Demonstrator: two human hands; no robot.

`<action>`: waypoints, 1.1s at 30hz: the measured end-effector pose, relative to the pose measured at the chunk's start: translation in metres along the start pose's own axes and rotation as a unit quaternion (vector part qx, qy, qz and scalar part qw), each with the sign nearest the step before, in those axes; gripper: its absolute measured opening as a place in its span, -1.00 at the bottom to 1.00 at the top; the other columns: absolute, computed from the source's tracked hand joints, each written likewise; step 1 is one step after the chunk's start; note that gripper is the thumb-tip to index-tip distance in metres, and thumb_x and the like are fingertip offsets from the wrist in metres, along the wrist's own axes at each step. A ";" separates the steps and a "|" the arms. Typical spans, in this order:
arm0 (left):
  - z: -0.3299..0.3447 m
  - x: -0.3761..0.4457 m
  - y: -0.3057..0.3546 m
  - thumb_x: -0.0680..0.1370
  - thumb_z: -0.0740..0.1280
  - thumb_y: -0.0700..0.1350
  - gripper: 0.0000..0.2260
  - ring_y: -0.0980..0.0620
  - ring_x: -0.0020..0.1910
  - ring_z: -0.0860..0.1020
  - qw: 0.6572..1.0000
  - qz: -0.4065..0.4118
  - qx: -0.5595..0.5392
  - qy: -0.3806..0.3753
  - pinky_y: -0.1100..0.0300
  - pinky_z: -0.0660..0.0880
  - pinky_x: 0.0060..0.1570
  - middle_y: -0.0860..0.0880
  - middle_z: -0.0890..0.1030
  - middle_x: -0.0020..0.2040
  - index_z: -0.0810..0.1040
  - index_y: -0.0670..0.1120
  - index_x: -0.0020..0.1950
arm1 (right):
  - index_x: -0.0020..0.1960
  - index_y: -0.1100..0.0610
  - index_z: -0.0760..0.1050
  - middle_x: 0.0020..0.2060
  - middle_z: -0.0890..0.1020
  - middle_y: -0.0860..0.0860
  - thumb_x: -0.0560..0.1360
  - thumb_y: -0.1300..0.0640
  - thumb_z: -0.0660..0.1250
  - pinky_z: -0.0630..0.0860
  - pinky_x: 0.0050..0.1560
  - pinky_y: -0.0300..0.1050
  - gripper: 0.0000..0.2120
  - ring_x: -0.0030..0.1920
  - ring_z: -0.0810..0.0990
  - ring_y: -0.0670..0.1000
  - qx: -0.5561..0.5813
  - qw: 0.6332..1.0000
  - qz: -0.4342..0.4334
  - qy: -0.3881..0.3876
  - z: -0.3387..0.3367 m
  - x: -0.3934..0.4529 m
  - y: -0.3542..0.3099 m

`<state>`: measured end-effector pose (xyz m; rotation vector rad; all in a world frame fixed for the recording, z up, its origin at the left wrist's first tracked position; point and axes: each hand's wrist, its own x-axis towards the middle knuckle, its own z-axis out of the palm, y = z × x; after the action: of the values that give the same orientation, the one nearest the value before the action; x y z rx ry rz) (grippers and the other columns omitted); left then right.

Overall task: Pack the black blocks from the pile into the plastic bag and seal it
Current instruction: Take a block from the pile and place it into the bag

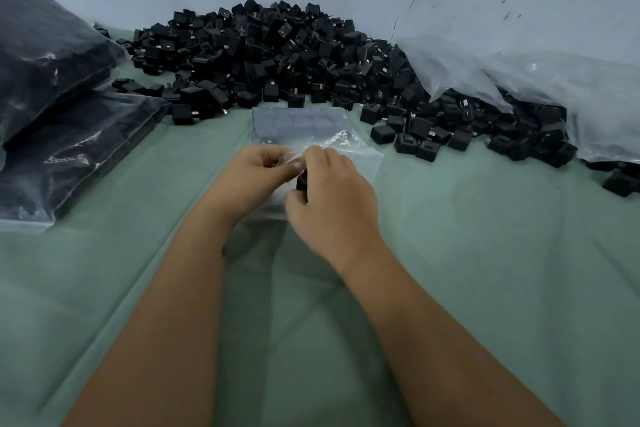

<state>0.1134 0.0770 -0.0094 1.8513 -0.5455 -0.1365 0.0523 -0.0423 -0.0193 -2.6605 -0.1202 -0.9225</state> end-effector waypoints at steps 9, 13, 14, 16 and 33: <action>-0.001 -0.002 0.007 0.49 0.43 -0.24 -0.91 0.02 -0.06 0.66 0.994 0.076 -0.082 0.015 0.21 0.57 0.05 -0.04 0.72 -0.11 0.71 -0.08 -0.08 | 0.11 0.05 0.50 -0.24 0.52 -0.11 0.50 0.16 0.25 0.28 -0.36 -0.23 -0.81 -0.22 0.43 -0.06 0.129 0.985 0.094 -0.070 0.010 0.008 0.011; -0.002 -0.006 0.010 0.40 0.45 -0.15 -0.82 -0.13 -0.06 0.62 0.990 0.088 -0.102 -0.031 0.03 0.55 0.09 -0.17 0.68 -0.10 0.70 -0.17 -0.03 | 0.11 0.08 0.53 -0.13 0.49 -0.09 0.58 0.13 0.20 0.24 -0.29 -0.22 -0.83 -0.19 0.40 -0.08 0.121 0.982 0.113 -0.087 0.007 0.008 0.020; -0.002 -0.006 0.010 0.40 0.46 -0.15 -0.81 -0.10 -0.07 0.63 0.989 0.088 -0.113 -0.038 0.07 0.55 0.07 -0.15 0.68 -0.11 0.70 -0.17 -0.02 | 0.10 0.08 0.53 -0.12 0.50 -0.08 0.60 0.10 0.18 0.23 -0.26 -0.23 -0.82 -0.18 0.43 -0.06 0.099 0.985 0.110 -0.086 0.006 0.008 0.020; -0.004 -0.006 0.009 0.42 0.48 -0.14 -0.86 0.02 -0.08 0.65 0.988 0.075 -0.130 -0.042 0.22 0.56 -0.01 -0.08 0.71 -0.13 0.73 -0.10 -0.05 | 0.03 0.02 0.51 -0.14 0.56 -0.08 0.58 0.01 0.17 0.30 -0.25 -0.16 -0.83 -0.16 0.50 -0.02 0.061 0.988 0.103 -0.096 0.004 0.008 0.019; -0.007 0.013 -0.023 0.53 0.24 -0.17 -0.78 0.25 -0.58 0.34 0.928 -0.076 -0.088 0.353 0.43 0.24 -0.60 0.20 0.52 -0.48 0.60 0.10 -0.18 | -0.21 0.01 0.37 -0.22 0.46 -0.03 0.52 -0.07 0.07 0.36 -0.04 -0.06 -0.77 -0.01 0.44 0.09 -0.029 0.971 0.075 -0.226 0.008 0.002 0.022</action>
<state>0.1345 0.0831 -0.0259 1.6188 0.1126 0.3610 0.0627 -0.0608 -0.0296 -2.8408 0.0046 -0.2659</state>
